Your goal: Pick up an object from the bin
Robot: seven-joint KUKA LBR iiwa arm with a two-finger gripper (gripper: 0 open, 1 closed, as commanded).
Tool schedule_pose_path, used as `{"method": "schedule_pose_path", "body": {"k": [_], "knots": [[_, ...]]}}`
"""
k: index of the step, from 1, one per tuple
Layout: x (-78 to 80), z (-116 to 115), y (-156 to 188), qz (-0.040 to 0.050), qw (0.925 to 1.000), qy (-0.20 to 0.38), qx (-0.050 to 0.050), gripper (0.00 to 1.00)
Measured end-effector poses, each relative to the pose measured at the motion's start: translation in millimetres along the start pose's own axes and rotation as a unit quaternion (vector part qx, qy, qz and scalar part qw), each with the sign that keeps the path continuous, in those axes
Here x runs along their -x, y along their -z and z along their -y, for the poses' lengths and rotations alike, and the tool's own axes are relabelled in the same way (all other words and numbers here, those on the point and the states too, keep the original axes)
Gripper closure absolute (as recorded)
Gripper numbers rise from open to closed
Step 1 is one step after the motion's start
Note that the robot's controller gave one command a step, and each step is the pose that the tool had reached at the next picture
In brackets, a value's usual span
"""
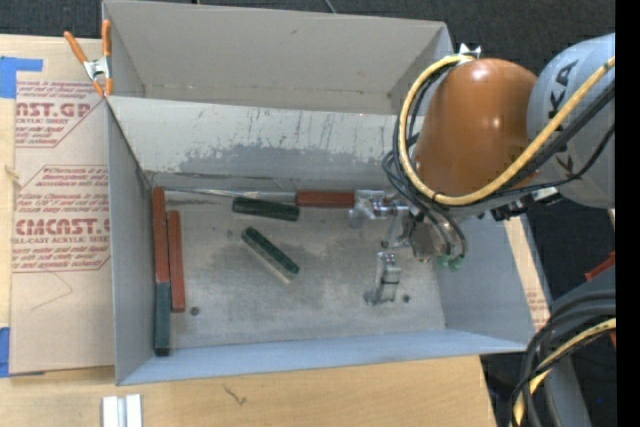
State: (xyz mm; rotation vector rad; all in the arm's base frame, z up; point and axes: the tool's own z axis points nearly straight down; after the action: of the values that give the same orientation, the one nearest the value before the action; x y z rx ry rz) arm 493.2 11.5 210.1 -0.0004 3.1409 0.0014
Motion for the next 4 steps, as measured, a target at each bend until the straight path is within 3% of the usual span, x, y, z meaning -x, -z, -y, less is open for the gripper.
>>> {"method": "schedule_pose_path", "body": {"k": [1, 2, 3, 4], "knots": [[0.0, 0, 0, 0.0, 1.0, 0.0, 0.0, 0.0], [16.1, -50, -42, 0.0031, 0.9999, -0.015, 0.0, 0.0], [47.3, -67, -61, -0.0001, 0.9987, 0.051, 0.0, 0.0], [75.0, -103, -116, 0.0049, 0.9993, 0.037, 0.001, 0.0]]}}
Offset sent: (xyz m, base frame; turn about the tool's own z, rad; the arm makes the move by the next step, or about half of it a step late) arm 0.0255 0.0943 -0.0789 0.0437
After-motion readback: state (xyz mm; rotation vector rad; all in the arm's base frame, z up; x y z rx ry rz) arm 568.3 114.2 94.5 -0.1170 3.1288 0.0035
